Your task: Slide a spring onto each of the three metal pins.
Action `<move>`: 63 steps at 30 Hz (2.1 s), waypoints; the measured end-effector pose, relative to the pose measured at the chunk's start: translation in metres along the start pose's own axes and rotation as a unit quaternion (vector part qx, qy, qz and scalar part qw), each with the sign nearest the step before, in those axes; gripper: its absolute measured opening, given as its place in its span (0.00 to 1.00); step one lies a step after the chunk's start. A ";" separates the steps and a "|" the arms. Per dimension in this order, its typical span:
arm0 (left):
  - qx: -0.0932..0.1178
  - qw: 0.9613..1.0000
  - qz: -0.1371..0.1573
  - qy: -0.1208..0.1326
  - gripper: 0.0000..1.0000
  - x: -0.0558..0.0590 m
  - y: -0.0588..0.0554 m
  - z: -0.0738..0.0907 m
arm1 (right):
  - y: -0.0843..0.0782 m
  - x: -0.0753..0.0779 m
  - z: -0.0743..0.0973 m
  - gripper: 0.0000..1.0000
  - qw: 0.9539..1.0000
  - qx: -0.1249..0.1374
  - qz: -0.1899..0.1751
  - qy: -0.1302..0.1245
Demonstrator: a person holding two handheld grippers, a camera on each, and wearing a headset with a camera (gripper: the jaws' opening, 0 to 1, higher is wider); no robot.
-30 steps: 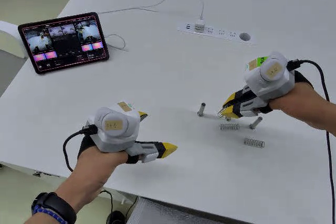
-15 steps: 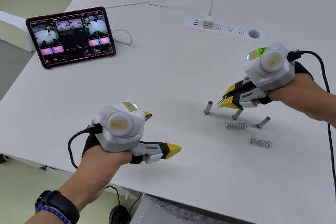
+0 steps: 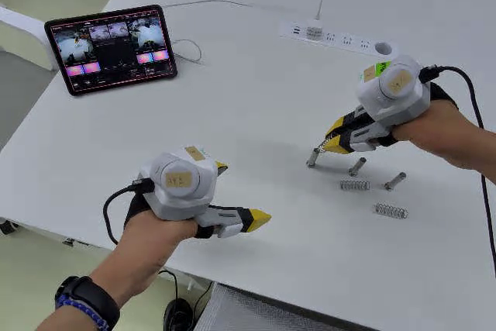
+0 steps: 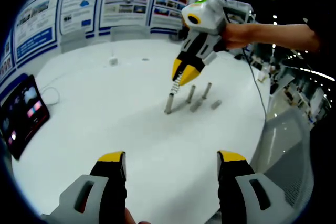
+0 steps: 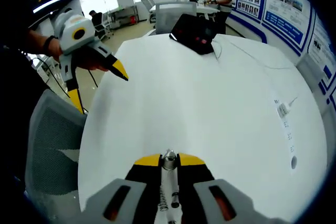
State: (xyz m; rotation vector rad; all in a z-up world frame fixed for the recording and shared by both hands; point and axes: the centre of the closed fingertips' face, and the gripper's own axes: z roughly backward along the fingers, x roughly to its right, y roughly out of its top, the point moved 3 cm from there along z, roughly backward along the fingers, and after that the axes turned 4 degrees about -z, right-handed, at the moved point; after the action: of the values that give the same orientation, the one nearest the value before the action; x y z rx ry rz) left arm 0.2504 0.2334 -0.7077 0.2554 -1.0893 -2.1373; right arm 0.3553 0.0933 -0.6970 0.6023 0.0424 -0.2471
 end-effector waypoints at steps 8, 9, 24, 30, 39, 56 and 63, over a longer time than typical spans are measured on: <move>-0.001 1.000 0.001 0.001 0.72 -0.002 -0.002 0.002 | 0.002 -0.001 -0.004 0.13 1.000 0.001 0.001 0.004; -0.002 1.000 0.001 0.001 0.72 -0.002 -0.002 0.002 | 0.002 -0.001 -0.005 0.13 1.000 0.001 0.000 0.005; -0.004 1.000 0.001 -0.001 0.71 -0.001 -0.001 0.001 | 0.002 -0.003 -0.018 0.13 1.000 -0.011 0.021 0.012; -0.006 1.000 0.002 -0.001 0.70 -0.002 -0.003 0.002 | 0.001 -0.003 -0.024 0.13 0.999 -0.016 0.027 0.013; -0.009 1.000 0.002 0.000 0.70 -0.005 -0.005 0.002 | -0.005 -0.001 -0.034 0.13 0.999 -0.028 0.032 0.018; -0.011 1.000 0.008 0.003 0.70 -0.005 -0.008 0.003 | -0.013 -0.001 -0.048 0.13 0.998 -0.043 0.038 0.023; -0.011 1.000 0.010 0.003 0.70 -0.005 -0.008 0.003 | -0.016 -0.001 -0.052 0.13 0.998 -0.050 0.037 0.026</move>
State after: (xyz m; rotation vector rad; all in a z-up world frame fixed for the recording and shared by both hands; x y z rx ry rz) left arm 0.2484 0.2415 -0.7132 0.2404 -1.0595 -2.1292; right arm 0.3522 0.1106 -0.7483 0.5098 0.0819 -0.1566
